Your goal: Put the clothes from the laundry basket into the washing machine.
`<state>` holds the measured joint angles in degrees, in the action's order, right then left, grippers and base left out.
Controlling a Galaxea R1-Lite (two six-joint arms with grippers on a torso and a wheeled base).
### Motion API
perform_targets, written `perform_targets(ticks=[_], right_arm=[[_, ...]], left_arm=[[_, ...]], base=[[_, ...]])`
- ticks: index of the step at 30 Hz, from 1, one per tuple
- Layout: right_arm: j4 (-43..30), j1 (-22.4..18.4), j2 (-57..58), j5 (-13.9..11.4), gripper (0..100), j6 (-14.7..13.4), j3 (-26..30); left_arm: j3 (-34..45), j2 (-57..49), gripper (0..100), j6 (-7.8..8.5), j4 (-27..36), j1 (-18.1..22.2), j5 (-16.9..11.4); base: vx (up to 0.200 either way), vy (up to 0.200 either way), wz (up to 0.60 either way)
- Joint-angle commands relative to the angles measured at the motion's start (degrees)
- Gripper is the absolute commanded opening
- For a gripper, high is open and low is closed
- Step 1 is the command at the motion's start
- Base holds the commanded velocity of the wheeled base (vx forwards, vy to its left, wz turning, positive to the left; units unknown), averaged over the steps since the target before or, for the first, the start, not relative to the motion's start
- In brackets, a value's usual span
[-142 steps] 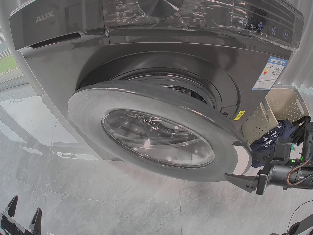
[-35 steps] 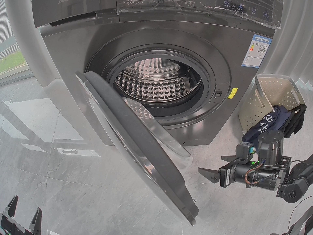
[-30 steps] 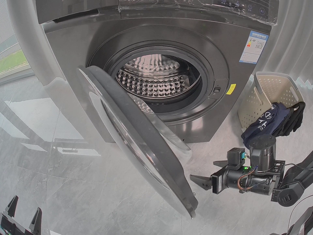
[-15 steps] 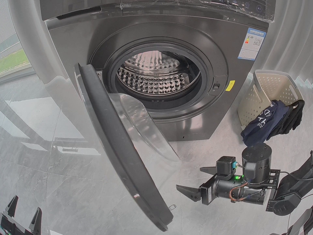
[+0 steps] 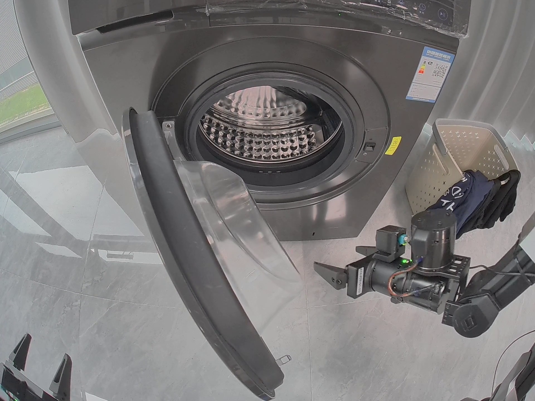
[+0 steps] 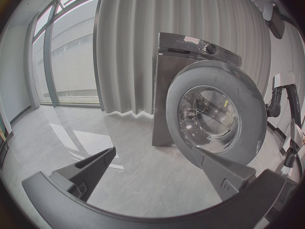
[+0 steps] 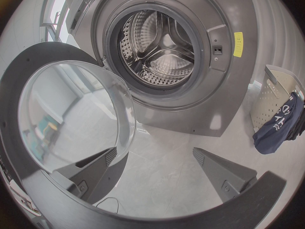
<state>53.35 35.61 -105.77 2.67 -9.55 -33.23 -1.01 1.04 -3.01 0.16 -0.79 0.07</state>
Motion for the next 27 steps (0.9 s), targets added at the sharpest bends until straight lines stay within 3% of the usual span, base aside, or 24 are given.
perform_targets(ticks=[1,11,22,27], right_arm=[[0.00,1.39,-6.47,0.49,100,-0.12,-5.44],[0.18,6.67,-5.24,0.41,100,-0.39,-3.77],[0.18,6.67,-6.29,0.49,100,-1.18,-6.23],[0.18,6.93,-11.04,0.58,100,-1.09,-10.10]], left_arm=[[0.92,-0.51,100,-0.07,-0.07,0.00,0.01],[0.92,-0.51,100,-0.07,0.02,0.00,0.01],[0.92,-0.51,100,-0.07,0.02,0.00,0.01],[0.92,-0.51,100,-0.07,0.02,0.00,0.01]], base=[[0.000,0.000,0.00],[0.000,0.000,0.00],[0.000,0.000,0.00],[-0.200,0.000,0.00]])
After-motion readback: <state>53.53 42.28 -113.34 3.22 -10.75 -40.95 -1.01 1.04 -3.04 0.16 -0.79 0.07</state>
